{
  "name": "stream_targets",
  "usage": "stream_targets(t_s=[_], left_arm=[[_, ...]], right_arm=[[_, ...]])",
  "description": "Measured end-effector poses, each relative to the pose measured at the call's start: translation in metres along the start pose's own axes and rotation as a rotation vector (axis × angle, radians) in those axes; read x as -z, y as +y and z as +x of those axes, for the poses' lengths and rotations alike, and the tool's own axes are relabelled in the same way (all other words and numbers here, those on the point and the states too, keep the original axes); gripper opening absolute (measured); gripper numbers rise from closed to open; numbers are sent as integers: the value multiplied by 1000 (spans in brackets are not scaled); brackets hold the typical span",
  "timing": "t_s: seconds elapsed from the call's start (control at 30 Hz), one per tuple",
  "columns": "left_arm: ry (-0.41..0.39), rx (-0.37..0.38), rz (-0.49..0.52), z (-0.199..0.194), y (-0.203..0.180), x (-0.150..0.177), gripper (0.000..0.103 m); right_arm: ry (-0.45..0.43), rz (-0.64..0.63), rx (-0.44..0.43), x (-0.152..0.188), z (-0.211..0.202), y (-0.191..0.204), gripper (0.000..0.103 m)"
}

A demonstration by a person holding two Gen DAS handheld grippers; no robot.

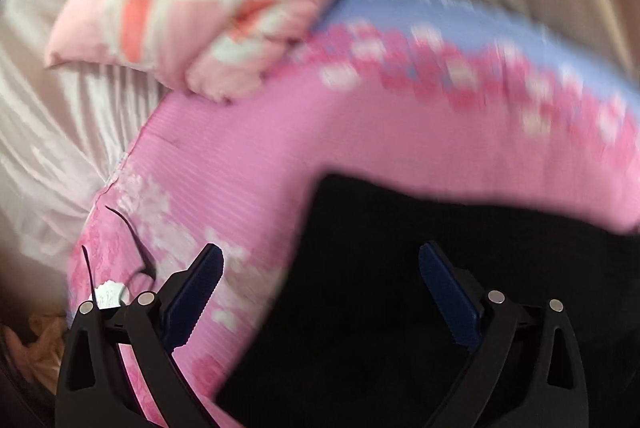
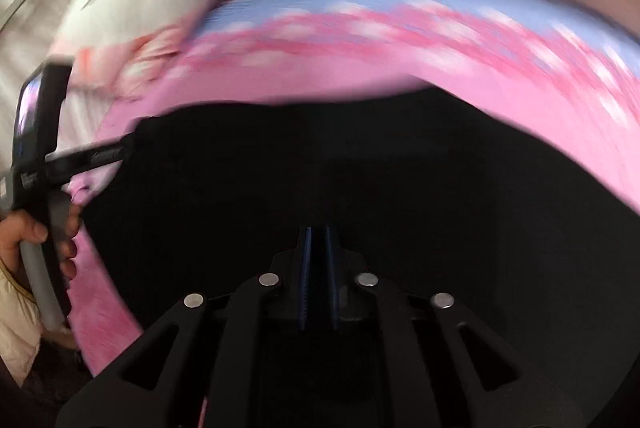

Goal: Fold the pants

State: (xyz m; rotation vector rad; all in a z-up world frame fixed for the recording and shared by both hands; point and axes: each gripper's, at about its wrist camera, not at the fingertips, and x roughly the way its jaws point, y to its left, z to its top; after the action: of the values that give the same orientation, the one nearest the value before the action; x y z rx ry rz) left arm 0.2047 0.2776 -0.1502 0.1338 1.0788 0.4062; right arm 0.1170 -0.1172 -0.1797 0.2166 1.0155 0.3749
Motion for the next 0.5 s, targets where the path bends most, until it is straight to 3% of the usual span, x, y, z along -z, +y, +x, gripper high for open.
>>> stream_targets(t_s=[0.07,0.2,0.27,0.33,0.4,0.5], left_arm=[[-80,-46,33,0,-8,8,98],[-120,-92,59,-28,-17,0,94],[-144,29,5,-58,-31,1,94],[-130,108,23,-76,-60,7,96],[-89,180,118,-90,-108,25,96],[-85,205,255,-112,-172,59,96]], right_arm=[[-24,56,40,12,-30,-38,4],[-116,237,135,36,-109,-109,9],[-119,240,153,41,-119,-119,9],[-67,218,181,50,-111,-130,8],[-48,225,200,58,-107,-148,4],[-81,268,231,71,-138,-185,4]])
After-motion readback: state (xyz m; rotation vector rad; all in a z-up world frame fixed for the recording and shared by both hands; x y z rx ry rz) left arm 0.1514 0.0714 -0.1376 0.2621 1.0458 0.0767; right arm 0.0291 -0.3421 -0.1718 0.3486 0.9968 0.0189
